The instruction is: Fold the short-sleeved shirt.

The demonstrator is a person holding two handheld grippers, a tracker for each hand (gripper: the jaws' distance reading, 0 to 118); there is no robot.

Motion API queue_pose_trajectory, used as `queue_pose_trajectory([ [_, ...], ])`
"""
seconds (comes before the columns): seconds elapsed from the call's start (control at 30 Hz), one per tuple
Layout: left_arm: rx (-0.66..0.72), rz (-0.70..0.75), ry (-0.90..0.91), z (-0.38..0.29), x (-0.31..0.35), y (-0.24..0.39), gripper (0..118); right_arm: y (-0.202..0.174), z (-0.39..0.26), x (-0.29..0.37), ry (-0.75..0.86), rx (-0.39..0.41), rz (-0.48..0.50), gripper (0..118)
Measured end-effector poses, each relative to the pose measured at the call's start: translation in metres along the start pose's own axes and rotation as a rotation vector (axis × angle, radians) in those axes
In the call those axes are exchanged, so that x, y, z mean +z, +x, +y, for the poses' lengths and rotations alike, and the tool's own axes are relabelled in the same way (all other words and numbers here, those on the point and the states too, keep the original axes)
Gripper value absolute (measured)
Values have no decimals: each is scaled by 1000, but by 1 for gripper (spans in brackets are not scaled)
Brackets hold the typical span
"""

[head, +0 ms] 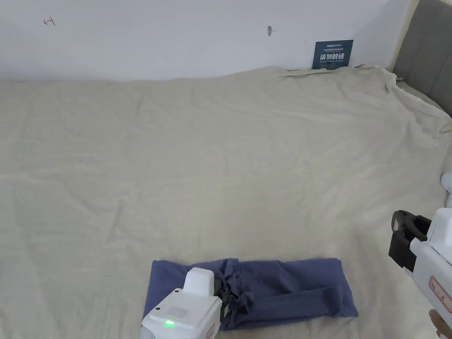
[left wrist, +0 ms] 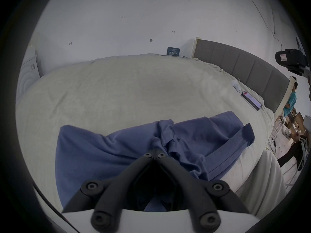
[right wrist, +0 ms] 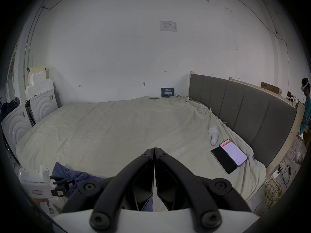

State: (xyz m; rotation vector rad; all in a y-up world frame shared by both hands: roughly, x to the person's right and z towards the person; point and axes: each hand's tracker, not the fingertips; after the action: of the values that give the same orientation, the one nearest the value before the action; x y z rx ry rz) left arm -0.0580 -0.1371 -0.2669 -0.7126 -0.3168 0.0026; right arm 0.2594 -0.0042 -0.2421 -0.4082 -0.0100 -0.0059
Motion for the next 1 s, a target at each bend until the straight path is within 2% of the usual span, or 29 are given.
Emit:
queue_pose_trajectory([
  [0.33, 32, -75, 11, 7, 6, 4, 0, -1, 0, 1, -6, 0, -5, 0],
  [0.4, 88, -101, 41, 16, 19, -9, 0, -2, 1, 2, -3, 2, -3, 0],
  [0.63, 130, -201, 57, 61, 78, -68, 0, -10, 8, 1, 10, 18, 15, 0],
  [0.87, 308, -230, -68, 69, 91, -152, 1, -17, 10, -1, 11, 27, 27, 0],
  [0.93, 312, -230, -126, 63, 84, -169, 13, -19, 10, -1, 8, 29, 28, 0],
  [0.97, 332, -229, -152, 59, 80, -177, 25, -19, 9, -2, 6, 30, 28, 0],
  [1.0, 352, -240, -177, 55, 75, -184, 44, -20, 9, -2, 4, 31, 28, 0],
])
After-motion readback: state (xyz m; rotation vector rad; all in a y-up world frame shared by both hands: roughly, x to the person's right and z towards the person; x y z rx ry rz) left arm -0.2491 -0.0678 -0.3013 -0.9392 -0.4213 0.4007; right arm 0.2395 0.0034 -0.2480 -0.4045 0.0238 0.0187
